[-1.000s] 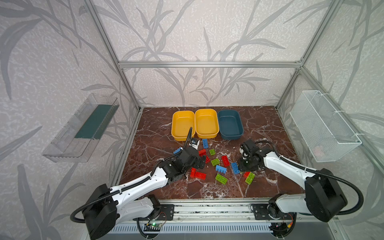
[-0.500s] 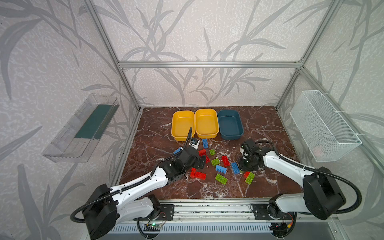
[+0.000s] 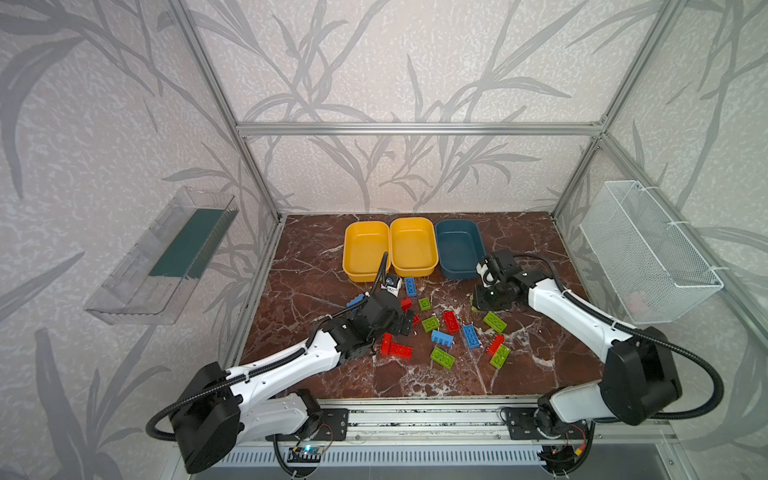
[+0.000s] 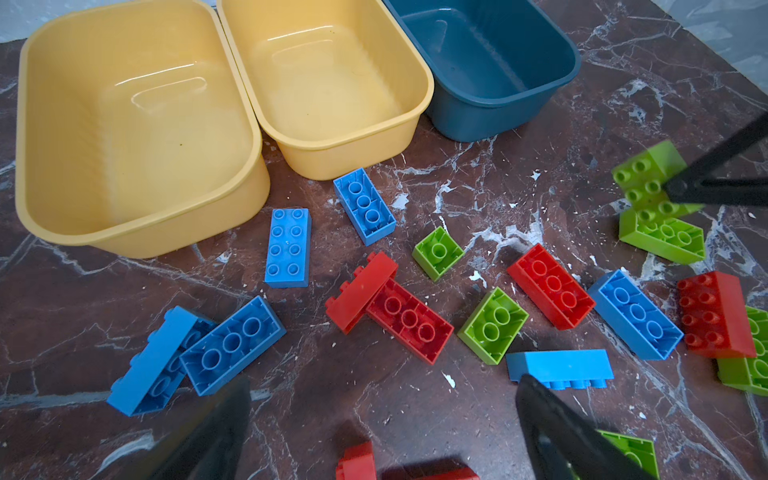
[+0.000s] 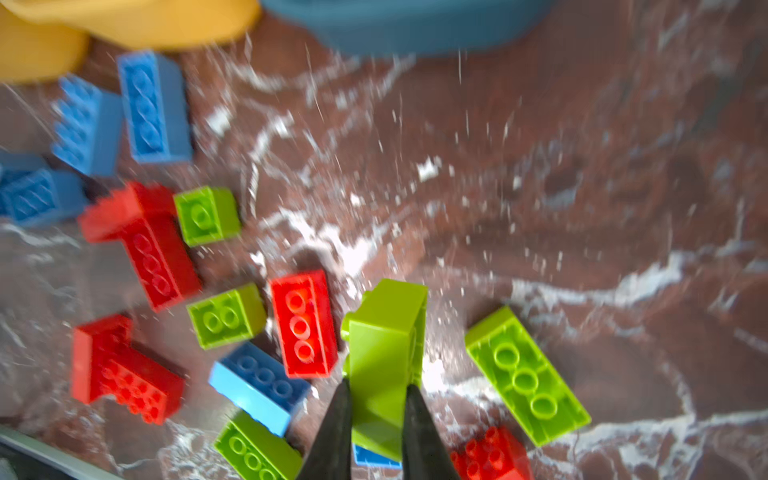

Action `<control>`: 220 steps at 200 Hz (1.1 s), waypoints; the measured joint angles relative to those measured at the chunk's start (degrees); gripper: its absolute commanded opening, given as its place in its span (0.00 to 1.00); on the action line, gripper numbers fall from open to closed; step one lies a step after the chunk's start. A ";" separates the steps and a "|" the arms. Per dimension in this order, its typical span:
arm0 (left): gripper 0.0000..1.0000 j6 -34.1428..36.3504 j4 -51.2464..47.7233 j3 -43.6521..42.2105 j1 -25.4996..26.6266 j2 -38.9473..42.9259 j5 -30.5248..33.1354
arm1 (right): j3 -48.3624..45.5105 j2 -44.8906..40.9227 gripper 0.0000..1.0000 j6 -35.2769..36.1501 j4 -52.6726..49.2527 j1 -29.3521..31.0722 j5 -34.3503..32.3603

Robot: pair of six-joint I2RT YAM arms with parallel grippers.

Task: Sort the legos into containers by color
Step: 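Carry the lime-green brick into the teal tub and release it, then move the right gripper back over the bricks nearer the robot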

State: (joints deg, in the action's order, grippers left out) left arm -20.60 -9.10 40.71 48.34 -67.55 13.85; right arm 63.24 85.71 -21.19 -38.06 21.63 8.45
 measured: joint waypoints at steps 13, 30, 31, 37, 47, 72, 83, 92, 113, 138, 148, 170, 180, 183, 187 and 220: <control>0.99 0.02 0.02 0.50 0.00 -0.59 -0.04 | 4.17 3.17 0.16 0.48 0.24 -0.98 0.52; 0.99 0.02 0.07 0.85 0.00 -1.22 0.00 | 10.40 8.02 0.16 1.18 0.55 -2.16 1.09; 0.99 0.02 0.09 0.87 0.00 -1.25 0.00 | 10.67 8.24 0.16 1.22 0.55 -2.23 1.14; 0.99 0.02 0.07 1.07 0.00 -1.46 0.02 | 13.05 10.16 0.16 1.40 0.52 -2.62 1.33; 0.99 0.02 0.02 1.49 0.00 -1.86 0.00 | 17.05 13.53 0.16 1.64 0.68 -3.34 1.97; 0.99 0.02 0.07 2.75 0.00 -2.93 0.02 | 26.14 22.12 0.18 1.97 1.09 -5.25 3.21; 0.99 0.02 0.09 3.52 0.00 -3.58 0.02 | 30.16 25.94 0.22 2.38 0.92 -6.08 3.96; 0.99 0.04 0.09 4.20 0.00 -4.26 0.02 | 33.38 29.20 0.27 2.73 0.92 -6.78 4.85; 0.99 0.11 0.22 5.31 0.00 -5.49 -0.07 | 39.39 35.34 0.43 3.63 0.87 -8.15 6.62; 0.99 0.52 0.52 6.03 0.00 -5.95 -0.31 | 43.12 38.91 0.50 4.33 0.35 -9.09 7.98; 0.99 0.70 0.79 6.47 0.00 -6.12 -0.44 | 43.78 39.08 0.51 4.59 0.02 -9.35 8.20; 0.99 1.38 1.42 7.48 0.00 -6.38 -0.96 | 43.71 37.90 0.52 5.07 -0.20 -9.40 8.76; 0.99 1.51 2.01 7.69 0.00 -6.40 -1.60 | 41.81 35.91 0.53 5.16 0.09 -9.29 8.87; 0.99 1.53 2.27 7.69 0.00 -6.40 -1.75 | 41.18 35.30 0.53 5.20 0.02 -9.25 9.01; 0.99 1.51 2.47 7.69 0.00 -6.40 -2.03 | 40.00 34.10 0.53 5.18 -0.02 -9.22 9.01; 0.99 0.87 4.59 7.65 0.07 -6.25 -5.42 | 25.03 19.69 0.55 5.22 -0.11 -8.17 7.63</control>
State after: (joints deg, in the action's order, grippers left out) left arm -19.73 -4.51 48.36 48.40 -73.80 8.43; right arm 88.27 105.41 -15.97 -38.17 13.45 16.08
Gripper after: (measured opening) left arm 0.990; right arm 0.539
